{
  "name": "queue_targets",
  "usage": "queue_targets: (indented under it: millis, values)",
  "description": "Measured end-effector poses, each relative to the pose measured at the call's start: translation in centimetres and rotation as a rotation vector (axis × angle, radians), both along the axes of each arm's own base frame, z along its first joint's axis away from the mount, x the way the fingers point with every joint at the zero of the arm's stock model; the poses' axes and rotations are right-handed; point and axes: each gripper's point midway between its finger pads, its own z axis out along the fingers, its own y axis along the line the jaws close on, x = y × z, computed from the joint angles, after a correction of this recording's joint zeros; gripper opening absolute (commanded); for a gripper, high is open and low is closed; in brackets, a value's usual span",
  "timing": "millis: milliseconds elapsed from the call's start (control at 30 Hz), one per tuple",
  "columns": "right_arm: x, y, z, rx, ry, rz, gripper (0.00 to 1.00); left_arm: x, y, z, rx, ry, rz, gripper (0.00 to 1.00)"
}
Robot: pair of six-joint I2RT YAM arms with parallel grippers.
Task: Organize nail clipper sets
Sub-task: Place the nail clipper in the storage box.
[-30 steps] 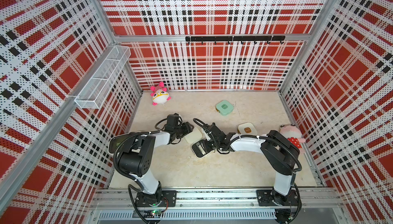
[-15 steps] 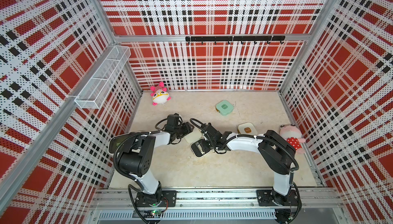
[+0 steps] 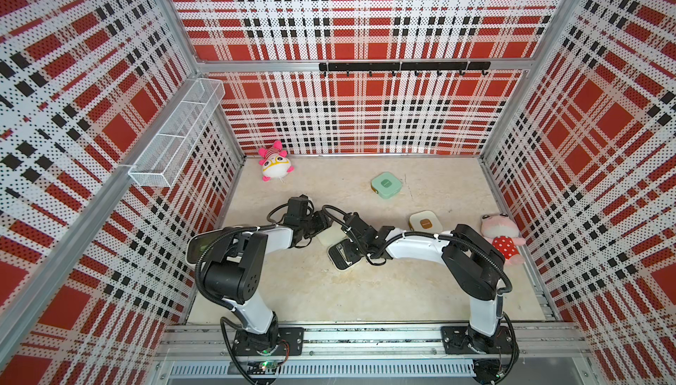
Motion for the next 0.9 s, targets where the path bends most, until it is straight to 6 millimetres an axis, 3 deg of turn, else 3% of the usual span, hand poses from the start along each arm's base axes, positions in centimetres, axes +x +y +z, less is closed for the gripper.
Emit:
queue_targets:
  millis: [333, 633, 900]
  values:
    - [0.0, -0.2, 0.9, -0.052, 0.014, 0.015, 0.21, 0.0, 0.0, 0.0, 0.000, 0.000, -0.001, 0.65]
    - [0.8, 0.2, 2.2, -0.053, -0.009, 0.015, 0.22, 0.0, 0.0, 0.0, 0.000, 0.000, -0.001, 0.65]
    - [1.9, 1.2, 2.3, -0.061, -0.011, 0.008, 0.29, 0.0, 0.0, 0.0, 0.001, 0.000, -0.001, 0.65]
